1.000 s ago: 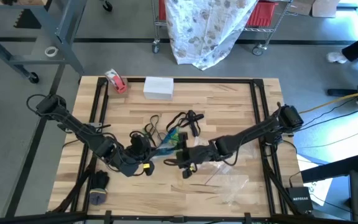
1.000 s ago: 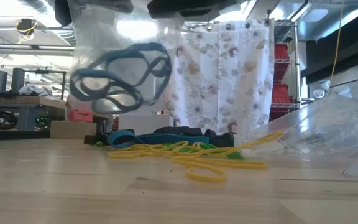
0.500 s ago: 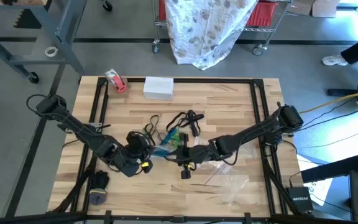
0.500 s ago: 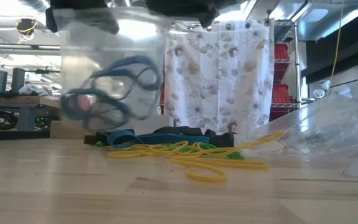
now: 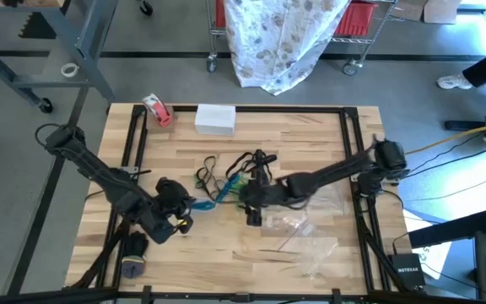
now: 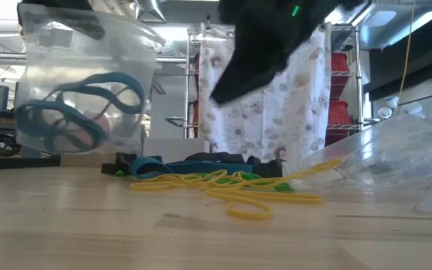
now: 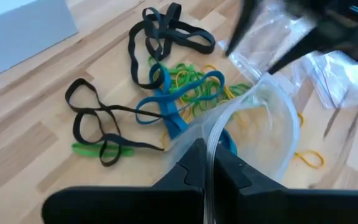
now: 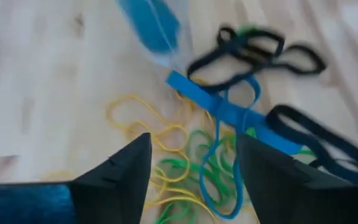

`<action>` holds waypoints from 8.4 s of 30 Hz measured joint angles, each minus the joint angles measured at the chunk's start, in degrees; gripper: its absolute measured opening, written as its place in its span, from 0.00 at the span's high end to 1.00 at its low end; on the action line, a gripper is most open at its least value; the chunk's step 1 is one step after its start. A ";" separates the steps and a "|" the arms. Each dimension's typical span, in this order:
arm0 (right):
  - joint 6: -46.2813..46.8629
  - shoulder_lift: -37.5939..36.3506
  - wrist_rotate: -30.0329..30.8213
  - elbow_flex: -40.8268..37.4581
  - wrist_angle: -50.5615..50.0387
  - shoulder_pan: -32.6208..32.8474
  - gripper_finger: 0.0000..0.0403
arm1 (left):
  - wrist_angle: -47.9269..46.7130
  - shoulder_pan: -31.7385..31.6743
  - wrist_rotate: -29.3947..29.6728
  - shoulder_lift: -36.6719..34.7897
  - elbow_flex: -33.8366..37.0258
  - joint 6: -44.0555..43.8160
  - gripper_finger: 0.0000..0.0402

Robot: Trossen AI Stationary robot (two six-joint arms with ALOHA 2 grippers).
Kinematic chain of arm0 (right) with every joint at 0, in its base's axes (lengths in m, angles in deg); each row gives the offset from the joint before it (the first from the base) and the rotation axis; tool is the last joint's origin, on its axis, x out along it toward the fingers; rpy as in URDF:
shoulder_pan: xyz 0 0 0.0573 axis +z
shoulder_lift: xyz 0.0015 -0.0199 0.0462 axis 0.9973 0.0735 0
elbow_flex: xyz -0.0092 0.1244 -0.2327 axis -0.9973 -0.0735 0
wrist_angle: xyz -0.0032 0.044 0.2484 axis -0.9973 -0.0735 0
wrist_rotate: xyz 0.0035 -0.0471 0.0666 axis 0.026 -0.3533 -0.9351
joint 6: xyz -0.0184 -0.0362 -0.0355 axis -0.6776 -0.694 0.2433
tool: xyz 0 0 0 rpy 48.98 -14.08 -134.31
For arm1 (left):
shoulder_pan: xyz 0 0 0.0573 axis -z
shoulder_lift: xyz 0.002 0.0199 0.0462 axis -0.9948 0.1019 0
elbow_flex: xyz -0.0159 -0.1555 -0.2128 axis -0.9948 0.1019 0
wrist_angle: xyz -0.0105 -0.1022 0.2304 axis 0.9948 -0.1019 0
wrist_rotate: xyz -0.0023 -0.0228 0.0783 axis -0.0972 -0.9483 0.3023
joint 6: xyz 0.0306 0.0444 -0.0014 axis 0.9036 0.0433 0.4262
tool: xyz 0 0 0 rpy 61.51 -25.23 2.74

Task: Sort rubber bands
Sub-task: Put the blue rubber band into the transparent zip bag

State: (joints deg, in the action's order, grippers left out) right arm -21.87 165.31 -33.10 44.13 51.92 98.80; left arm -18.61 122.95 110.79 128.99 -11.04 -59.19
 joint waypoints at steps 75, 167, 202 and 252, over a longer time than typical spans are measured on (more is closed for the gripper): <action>2.22 -5.19 3.20 -0.02 -5.24 8.21 0.99 | 8.17 2.72 -1.21 4.01 0.00 0.80 1.00; -12.88 -8.03 -0.42 -0.02 30.63 9.57 1.00 | 10.86 3.09 0.44 4.72 0.00 2.14 1.00; -28.71 -7.79 -5.49 -0.02 36.81 7.19 1.00 | 20.53 1.29 -0.87 9.67 0.02 9.57 1.00; -20.24 -2.63 -0.84 0.00 23.36 8.32 1.00 | 20.55 0.57 3.28 6.07 0.02 4.69 1.00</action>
State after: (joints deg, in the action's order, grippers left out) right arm -42.11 162.68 -33.94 44.13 75.28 107.12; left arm 1.94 123.53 114.07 135.06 -11.02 -54.49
